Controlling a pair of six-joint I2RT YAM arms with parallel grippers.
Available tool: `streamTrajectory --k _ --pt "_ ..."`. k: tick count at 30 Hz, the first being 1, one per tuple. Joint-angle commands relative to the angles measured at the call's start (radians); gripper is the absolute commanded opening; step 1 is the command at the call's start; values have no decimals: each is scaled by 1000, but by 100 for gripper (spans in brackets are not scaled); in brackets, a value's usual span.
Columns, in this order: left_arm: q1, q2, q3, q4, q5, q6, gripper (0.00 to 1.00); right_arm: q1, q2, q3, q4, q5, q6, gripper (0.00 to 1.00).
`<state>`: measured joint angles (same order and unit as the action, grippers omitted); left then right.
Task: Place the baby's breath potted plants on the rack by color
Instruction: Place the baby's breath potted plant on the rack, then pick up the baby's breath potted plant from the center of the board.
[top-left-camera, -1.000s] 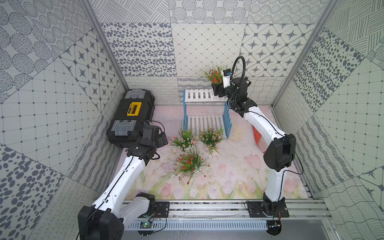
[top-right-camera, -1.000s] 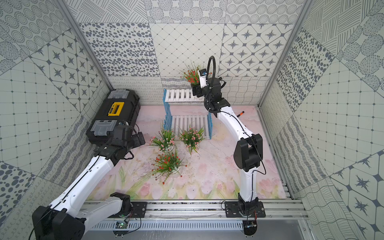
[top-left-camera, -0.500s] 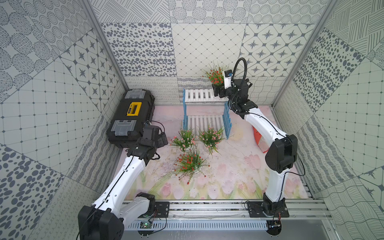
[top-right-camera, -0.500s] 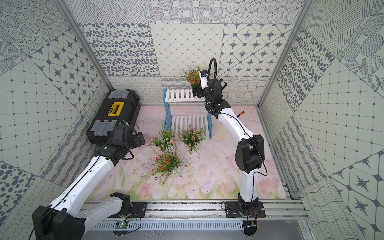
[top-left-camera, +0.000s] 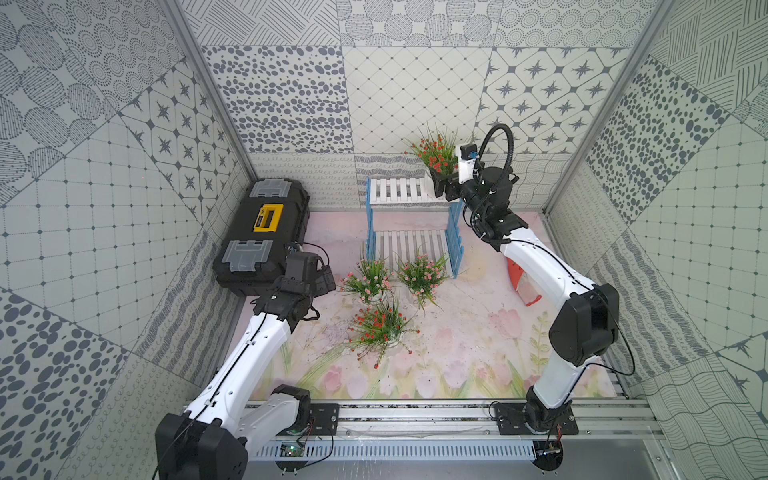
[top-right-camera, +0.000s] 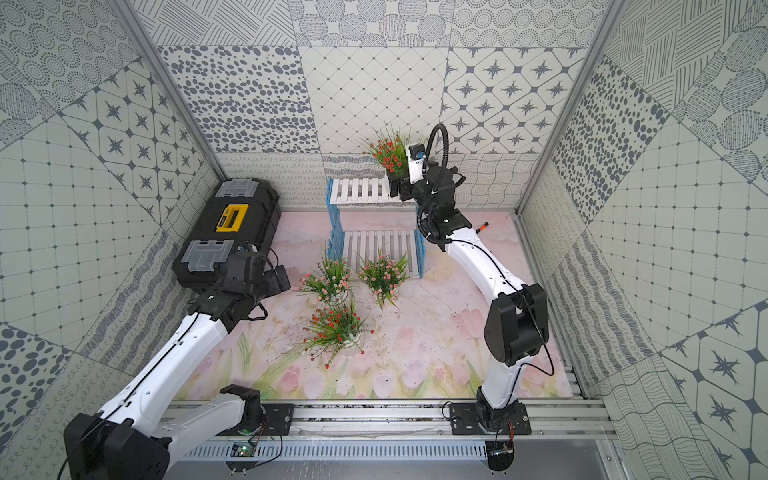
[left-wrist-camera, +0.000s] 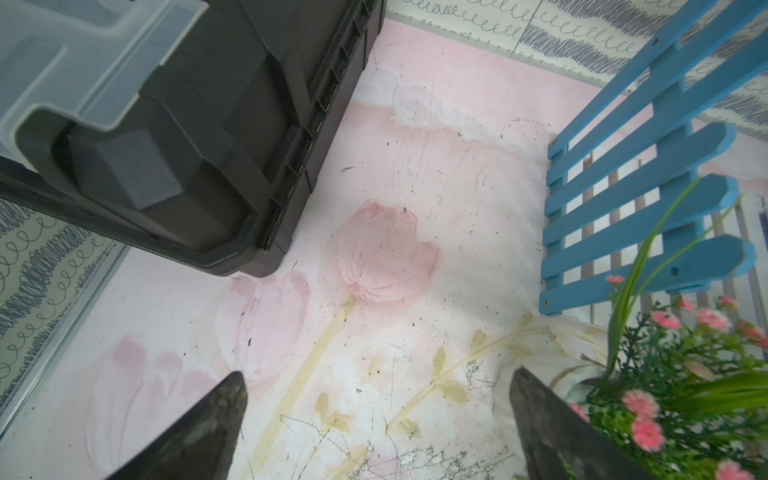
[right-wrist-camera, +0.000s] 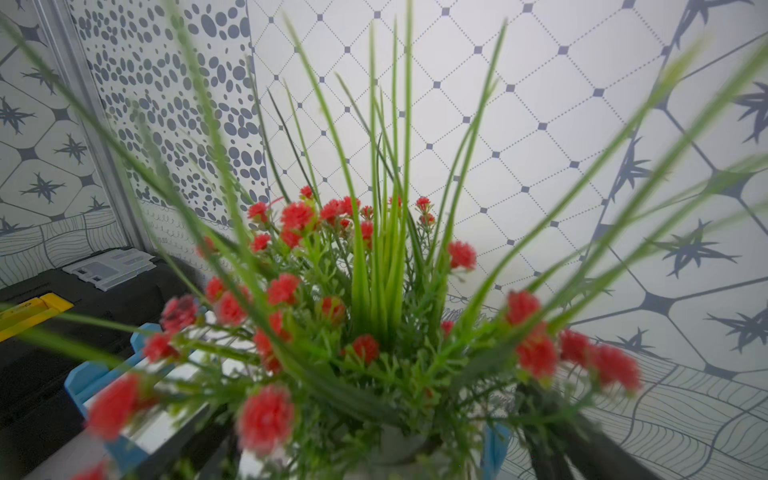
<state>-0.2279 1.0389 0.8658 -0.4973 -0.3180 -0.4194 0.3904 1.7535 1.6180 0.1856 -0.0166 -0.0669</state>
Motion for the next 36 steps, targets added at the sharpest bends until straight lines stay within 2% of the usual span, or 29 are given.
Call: streamTrajectory --k 1,8,16,23,28,33,36 --pt "1 -8 2 19 3 6 99 -1 -102 -79 116 15 12 98" --pt "0 -12 14 16 -12 43 98 5 -291 -263 122 43 13 98" --pt "-1 -37 11 4 13 46 99 41 -556 -441 -44 83 87 98" --pt "0 -43 -1 4 61 22 98 259 -787 -607 -252 204 33 98" --pt "-1 -61 -16 -20 44 21 99 424 -954 -782 -352 236 104 98" --pt "0 -55 -23 -6 15 6 99 596 -1125 -1022 -302 277 160 98" --pt "0 -41 -13 8 11 -7 98 653 -1165 -1101 -311 269 192 98"
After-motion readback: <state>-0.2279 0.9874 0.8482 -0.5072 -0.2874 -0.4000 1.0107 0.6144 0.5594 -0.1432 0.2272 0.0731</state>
